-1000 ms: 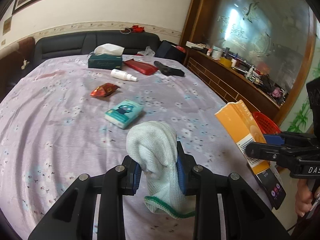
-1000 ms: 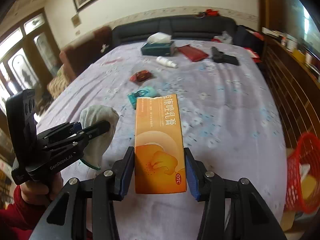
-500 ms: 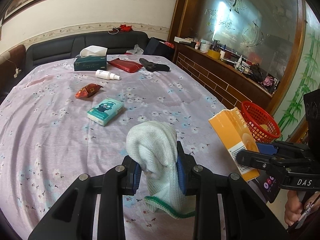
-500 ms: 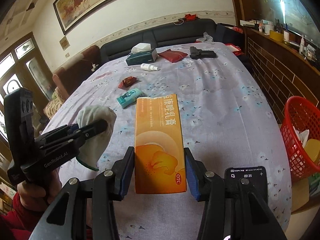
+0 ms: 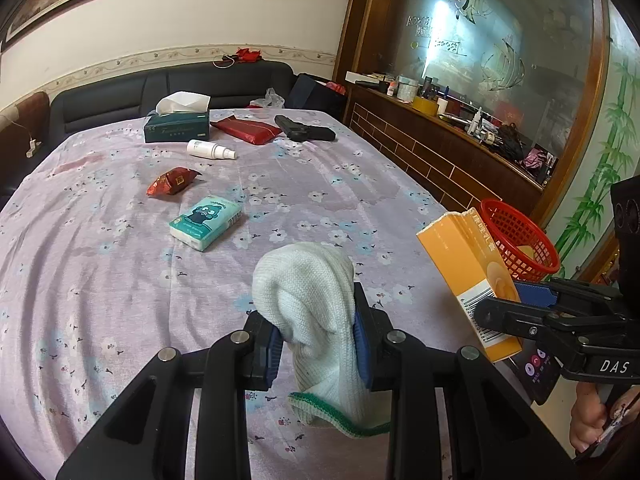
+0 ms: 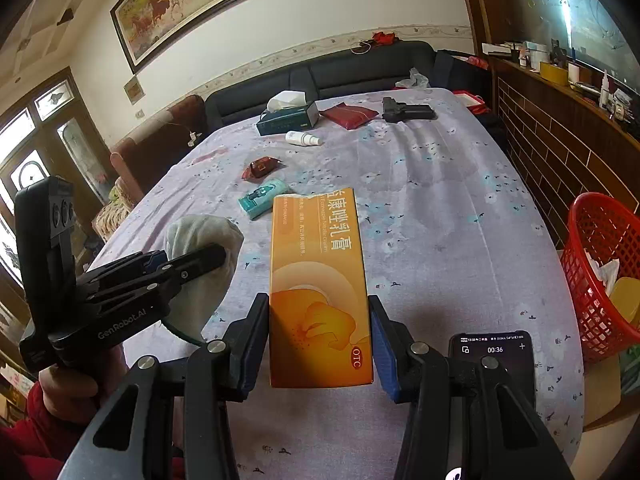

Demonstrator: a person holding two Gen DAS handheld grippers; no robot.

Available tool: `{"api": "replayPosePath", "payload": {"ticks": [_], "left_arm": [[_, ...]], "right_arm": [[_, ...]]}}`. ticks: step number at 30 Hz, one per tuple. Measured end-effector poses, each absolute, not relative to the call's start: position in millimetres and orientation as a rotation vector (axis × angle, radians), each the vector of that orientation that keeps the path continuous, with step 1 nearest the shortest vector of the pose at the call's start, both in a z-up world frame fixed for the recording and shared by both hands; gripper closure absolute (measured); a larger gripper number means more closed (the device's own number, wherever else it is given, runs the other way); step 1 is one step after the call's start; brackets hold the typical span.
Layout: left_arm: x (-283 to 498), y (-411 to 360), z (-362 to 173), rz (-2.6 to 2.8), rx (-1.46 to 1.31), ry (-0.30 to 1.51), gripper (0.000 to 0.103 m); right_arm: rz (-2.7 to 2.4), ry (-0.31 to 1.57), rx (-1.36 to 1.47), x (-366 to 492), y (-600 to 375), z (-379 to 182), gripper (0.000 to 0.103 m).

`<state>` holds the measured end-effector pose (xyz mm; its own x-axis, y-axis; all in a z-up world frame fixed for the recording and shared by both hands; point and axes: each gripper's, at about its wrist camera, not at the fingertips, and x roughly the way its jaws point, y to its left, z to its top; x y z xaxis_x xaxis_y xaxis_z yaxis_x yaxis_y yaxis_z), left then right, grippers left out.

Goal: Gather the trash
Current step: 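Lift the sock with the left gripper while the right lifts the orange box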

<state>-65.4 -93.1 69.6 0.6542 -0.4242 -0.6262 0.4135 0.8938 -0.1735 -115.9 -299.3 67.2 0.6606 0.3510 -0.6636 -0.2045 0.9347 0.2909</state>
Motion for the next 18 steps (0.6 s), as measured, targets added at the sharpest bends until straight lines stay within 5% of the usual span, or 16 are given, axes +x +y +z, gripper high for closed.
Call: {"api": "replayPosePath", "payload": {"ticks": [18], "left_arm": [[-66.8,-93.1,70.3,-0.473,-0.013,0.713,0.075]], "right_arm": [[0.31,0.786,0.194,-116.7,-300.3,68.7,0.052]]}}
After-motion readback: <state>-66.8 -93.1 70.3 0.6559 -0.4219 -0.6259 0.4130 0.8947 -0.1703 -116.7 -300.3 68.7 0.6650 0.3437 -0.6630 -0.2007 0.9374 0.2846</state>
